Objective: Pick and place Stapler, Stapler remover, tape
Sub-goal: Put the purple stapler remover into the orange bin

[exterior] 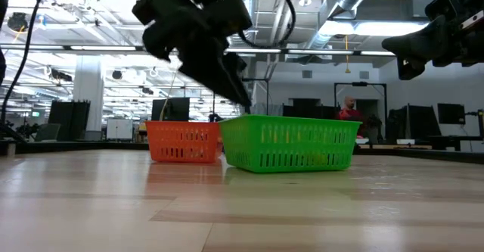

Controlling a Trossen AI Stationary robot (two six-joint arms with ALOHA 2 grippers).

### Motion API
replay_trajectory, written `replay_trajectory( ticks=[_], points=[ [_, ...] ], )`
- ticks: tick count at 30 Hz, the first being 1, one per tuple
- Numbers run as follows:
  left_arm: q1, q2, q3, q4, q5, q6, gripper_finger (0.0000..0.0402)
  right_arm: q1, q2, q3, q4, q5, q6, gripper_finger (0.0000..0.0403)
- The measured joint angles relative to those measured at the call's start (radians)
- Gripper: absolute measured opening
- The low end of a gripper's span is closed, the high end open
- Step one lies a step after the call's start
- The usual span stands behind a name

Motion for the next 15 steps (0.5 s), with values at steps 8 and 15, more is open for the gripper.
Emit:
replay_trajectory(
  ticks=[8,15],
  points=[
    [0.000,-0.171,0.000,-0.009,-0.054,0.000,0.0231,0.000,0.000,0.000,0.000,0.000,0.000,0.0001],
    [0.000,-0.262,0.000,-0.052,-0.056,0.000,0.0222,0.000,0.000,0.000,0.000,0.000,0.000,0.0001]
  ],
)
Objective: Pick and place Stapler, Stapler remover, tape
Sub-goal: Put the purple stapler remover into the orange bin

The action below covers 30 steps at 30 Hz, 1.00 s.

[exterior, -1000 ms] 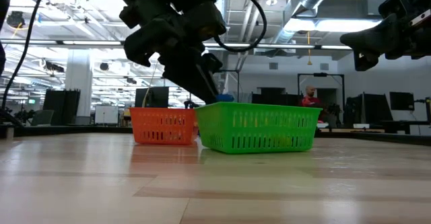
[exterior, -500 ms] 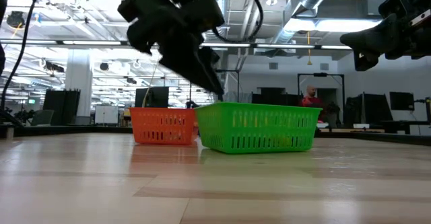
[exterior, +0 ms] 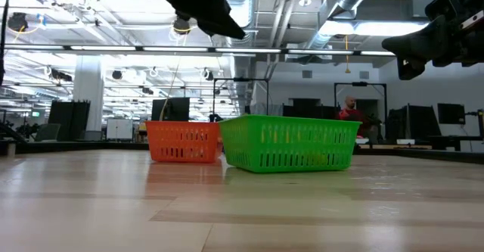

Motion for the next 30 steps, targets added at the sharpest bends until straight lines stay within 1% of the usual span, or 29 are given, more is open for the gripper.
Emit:
replay_trajectory(
  ticks=[5,8,16,20,24,27,30],
  points=[
    [0.000,-0.057,0.000,-0.116,-0.001,0.001,0.0215,0.000,0.000,0.000,0.000,0.000,0.000,0.0001],
    [0.000,-0.097,-0.008,-0.171,-0.026,0.002,0.0207,0.000,0.000,0.000,0.000,0.000,0.000,0.0001],
    [0.001,-0.263,-0.143,-0.177,-0.132,0.000,0.0188,0.000,0.000,0.000,0.000,0.000,0.000,0.0001],
    [0.022,-0.313,-0.186,-0.178,-0.175,0.000,0.0182,0.000,0.000,0.000,0.000,0.000,0.000,0.0001],
    [0.066,-0.325,-0.191,-0.173,-0.176,-0.015,0.0182,0.000,0.000,0.000,0.000,0.000,0.000,0.0001],
    [0.126,-0.323,-0.178,-0.178,-0.174,-0.091,0.0184,0.000,0.000,0.000,0.000,0.000,0.000,0.0001],
    [0.211,-0.323,-0.159,-0.173,-0.150,-0.158,0.0184,0.000,0.000,0.000,0.000,0.000,0.000,0.0001]
  ],
)
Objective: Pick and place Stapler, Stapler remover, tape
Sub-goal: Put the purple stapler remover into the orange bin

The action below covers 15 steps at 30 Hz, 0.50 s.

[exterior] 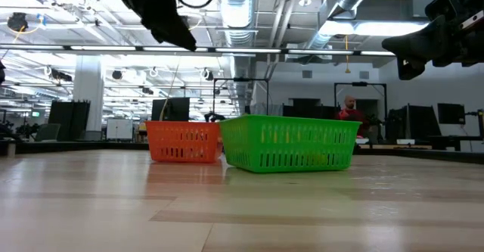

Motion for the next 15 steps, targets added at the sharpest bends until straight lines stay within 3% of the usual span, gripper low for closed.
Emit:
replay_trajectory(
  ticks=[6,15],
  points=[
    [0.139,0.016,0.042,-0.003,0.012,-0.022,0.0203,0.000,0.000,0.000,0.000,0.000,0.000,0.0001],
    [0.283,0.150,0.164,-0.017,0.060,0.004,0.0299,0.000,0.000,0.000,0.000,0.000,0.000,0.0001]
  ],
)
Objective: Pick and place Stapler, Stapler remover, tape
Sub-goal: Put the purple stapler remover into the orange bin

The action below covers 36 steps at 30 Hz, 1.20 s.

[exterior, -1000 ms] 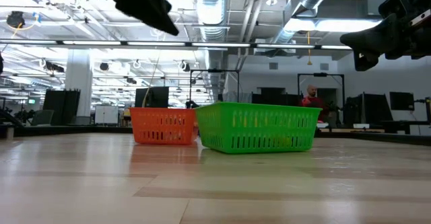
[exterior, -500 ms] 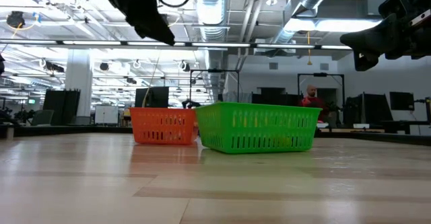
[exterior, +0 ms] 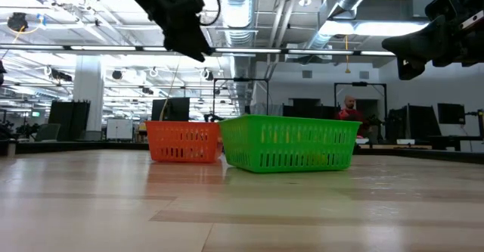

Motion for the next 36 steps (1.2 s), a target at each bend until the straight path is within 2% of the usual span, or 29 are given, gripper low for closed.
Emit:
replay_trajectory(
  ticks=[5,10,13,24,36],
  points=[
    [0.042,0.114,0.116,-0.073,-0.006,0.000,0.0325,0.000,0.000,0.000,0.000,0.000,0.000,0.0001],
    [0.074,0.212,0.213,-0.116,-0.037,-0.007,0.0331,0.000,0.000,0.000,0.000,0.000,0.000,0.0001],
    [0.090,0.256,0.244,-0.136,-0.076,-0.066,0.0331,0.000,0.000,0.000,0.000,0.000,0.000,0.0001],
    [0.135,0.417,0.257,-0.147,-0.109,-0.379,0.0330,0.000,0.000,0.000,0.000,0.000,0.000,0.0001],
    [0.108,0.547,0.257,-0.144,-0.112,-0.510,0.0308,0.000,0.000,0.000,0.000,0.000,0.000,0.0001]
  ],
)
